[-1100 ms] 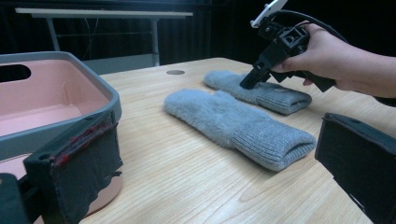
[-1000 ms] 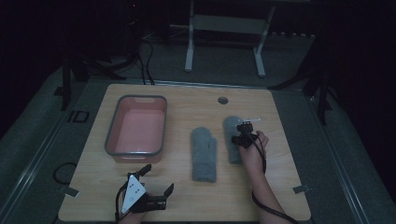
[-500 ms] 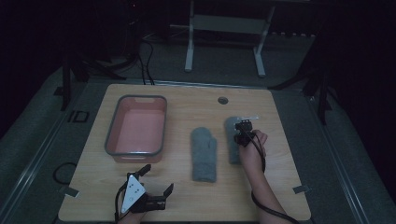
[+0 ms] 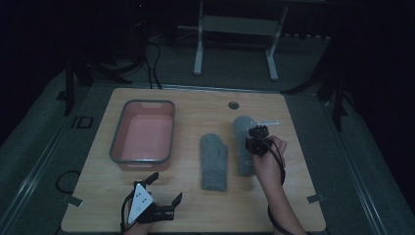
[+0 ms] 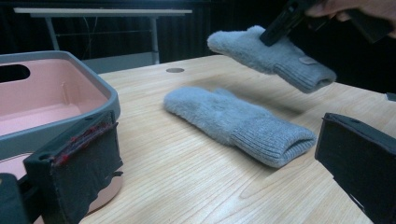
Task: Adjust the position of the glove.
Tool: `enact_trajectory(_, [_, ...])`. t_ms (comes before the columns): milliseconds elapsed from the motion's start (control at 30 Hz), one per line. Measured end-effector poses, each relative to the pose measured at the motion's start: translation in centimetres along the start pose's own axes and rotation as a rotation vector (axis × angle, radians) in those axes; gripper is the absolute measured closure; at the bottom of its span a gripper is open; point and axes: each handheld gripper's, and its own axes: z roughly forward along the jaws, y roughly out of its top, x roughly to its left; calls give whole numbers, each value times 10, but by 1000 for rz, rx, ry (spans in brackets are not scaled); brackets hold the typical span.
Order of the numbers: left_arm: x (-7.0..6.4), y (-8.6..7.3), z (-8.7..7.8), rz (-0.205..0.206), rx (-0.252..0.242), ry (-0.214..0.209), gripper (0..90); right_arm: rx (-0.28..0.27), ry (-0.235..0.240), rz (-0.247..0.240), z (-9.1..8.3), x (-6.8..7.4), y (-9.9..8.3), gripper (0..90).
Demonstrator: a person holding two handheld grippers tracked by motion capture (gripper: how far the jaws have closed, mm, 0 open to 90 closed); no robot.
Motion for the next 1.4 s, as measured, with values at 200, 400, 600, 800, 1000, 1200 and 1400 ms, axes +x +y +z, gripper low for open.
enact_trajectory(200, [-1, 0, 0, 5, 1, -1, 1, 17, 89, -4, -19, 30, -9, 822])
enact_trajectory(400, [-1, 0, 0, 7, -1, -6, 1, 68, 121, -9, -14, 63, -13, 822])
enact_trajectory(600, [-1, 1, -1, 3, -5, -10, 1, 121, 119, 8, 1, 82, -3, 821])
enact_trajectory(800, [0, 1, -2, 2, -8, -15, 1, 150, 122, 14, 13, 95, 1, 821])
enact_trajectory(1000, [-1, 1, -2, 2, -10, -18, 1, 197, 139, 46, 32, 98, -6, 813])
enact_trajectory(1200, [-1, 1, -1, 5, -8, -19, 1, 265, 193, 72, 50, 94, -14, 730])
enact_trajectory(1400, [-1, 1, -1, 1, -9, -18, 1, 184, 221, 54, 32, 91, -8, 445])
